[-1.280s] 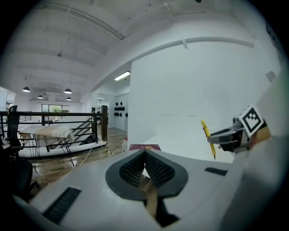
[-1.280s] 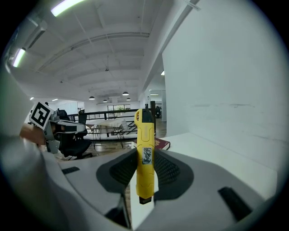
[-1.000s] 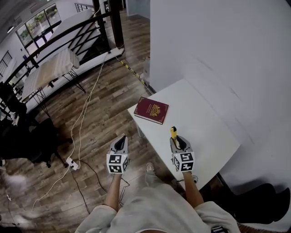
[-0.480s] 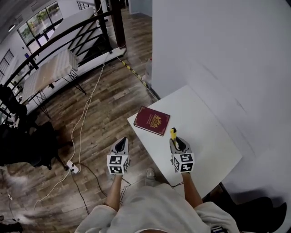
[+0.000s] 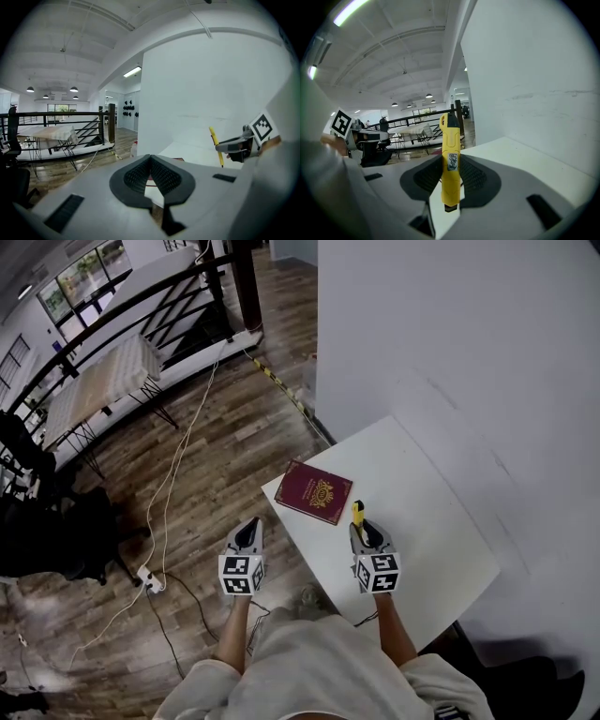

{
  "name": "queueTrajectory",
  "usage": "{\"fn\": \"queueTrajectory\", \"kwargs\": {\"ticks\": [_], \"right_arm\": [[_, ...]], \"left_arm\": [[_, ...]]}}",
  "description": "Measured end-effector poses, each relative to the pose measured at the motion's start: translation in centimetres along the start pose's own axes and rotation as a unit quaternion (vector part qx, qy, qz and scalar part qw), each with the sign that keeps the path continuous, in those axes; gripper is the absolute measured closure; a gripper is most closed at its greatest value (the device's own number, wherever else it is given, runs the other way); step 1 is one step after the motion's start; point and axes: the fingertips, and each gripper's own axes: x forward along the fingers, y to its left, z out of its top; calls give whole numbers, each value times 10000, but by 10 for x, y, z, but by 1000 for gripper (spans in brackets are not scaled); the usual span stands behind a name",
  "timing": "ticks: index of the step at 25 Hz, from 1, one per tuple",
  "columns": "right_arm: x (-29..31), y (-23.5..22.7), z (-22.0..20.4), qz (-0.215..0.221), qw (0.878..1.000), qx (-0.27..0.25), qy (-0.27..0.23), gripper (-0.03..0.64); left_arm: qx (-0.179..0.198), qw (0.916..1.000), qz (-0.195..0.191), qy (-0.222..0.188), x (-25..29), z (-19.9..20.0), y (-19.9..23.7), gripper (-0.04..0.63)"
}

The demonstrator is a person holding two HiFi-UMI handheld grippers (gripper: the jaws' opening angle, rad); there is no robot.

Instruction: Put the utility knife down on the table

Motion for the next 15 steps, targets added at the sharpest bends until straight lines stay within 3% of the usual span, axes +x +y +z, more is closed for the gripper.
{"fn": "queueTrajectory", "kwargs": {"ticks": [15], "right_arm": [[14,12,-4,15,9998,-30,171,506]], "left_arm": [[-43,9999,-101,80,9,-2,15,589]]}}
